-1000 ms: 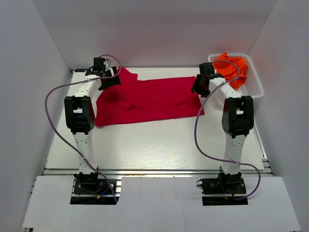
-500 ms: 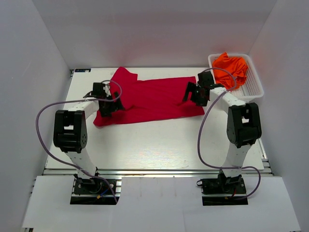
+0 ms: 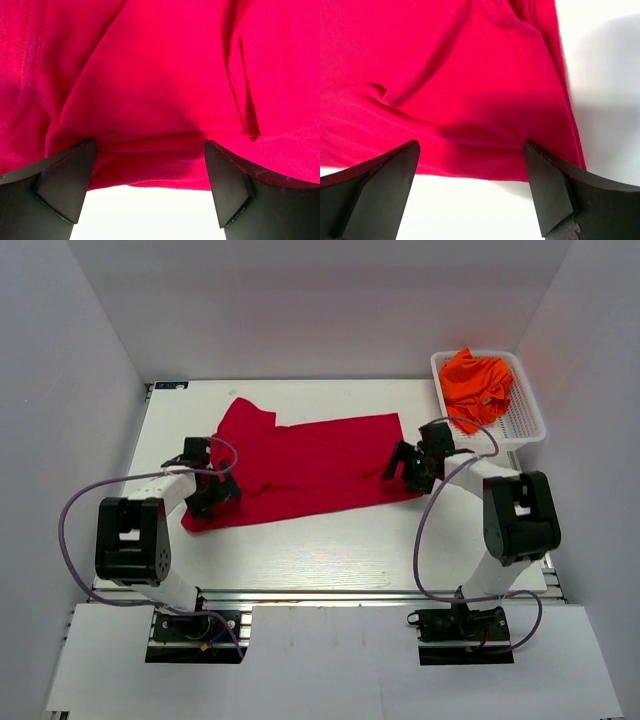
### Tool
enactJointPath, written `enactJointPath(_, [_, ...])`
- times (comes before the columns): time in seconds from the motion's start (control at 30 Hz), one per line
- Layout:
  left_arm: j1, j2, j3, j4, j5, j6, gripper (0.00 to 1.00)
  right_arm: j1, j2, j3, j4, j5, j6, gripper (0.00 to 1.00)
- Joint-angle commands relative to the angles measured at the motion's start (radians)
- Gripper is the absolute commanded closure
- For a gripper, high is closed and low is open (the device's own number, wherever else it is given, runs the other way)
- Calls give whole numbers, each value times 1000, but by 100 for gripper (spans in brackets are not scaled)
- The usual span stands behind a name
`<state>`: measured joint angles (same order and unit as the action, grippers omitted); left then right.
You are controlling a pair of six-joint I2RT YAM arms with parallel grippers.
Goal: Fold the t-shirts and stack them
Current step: Fold the flattened tshirt in 1/3 of the way
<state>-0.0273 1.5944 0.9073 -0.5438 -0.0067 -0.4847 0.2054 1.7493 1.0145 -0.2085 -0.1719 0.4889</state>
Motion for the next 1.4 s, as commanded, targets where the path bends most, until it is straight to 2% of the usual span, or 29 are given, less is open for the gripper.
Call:
enactJointPath(0.0, [9,-85,-56,-91,-16,-48,1,12,-58,-149,-117,-72,-6,10])
enactJointPath(0.1, [-5,-198,-85,-49,49,-28,1,32,-170,-209,-111,-92,-61,10])
enactJointPath(0.2, [-5,-289,-61,42,241,38,1,45,-215,-171,-106,-130,-144,10])
enactJointPath(0.27, [-14,-312,-50,90,296,63,1,49,-228,-149,-88,-162,-180,10])
enactJointPath(0.37, [-14,-312,-25,136,347,83,1,48,-246,-120,-71,-175,-187,10])
enactJointPath(0.5, [-34,-219,-2,160,457,138,1,43,-258,-113,-54,-160,-184,10])
enactJointPath(0.57, [-49,-183,11,134,458,150,1,43,-254,-105,-60,-143,-181,10])
enactJointPath(0.7, [-88,-148,12,65,364,150,2,40,-231,-86,-81,-124,-184,10])
enactJointPath(0.73, [-100,-148,12,53,353,150,10,42,-220,-86,-81,-126,-184,10])
enactJointPath(0.87, [-132,-157,-11,53,257,150,22,42,-192,-73,-92,-129,-185,10])
enactJointPath(0.9, [-132,-145,-11,53,232,150,22,39,-183,-73,-95,-133,-185,10])
enactJointPath(0.93, [-141,-117,-2,38,194,150,30,35,-182,-70,-98,-139,-185,10])
enactJointPath(0.97, [-141,-100,13,28,194,150,33,37,-178,-70,-97,-140,-187,10])
enactJointPath(1.03, [-151,-71,28,28,171,150,35,38,-178,-73,-95,-140,-187,10])
enactJointPath(1.07, [-151,-45,45,16,171,159,40,38,-186,-73,-100,-132,-187,10])
enactJointPath(1.27, [-169,-4,64,16,125,159,44,38,-203,-77,-104,-84,-191,10])
enactJointPath(1.37, [-169,18,73,37,125,159,54,37,-205,-77,-106,-81,-191,10])
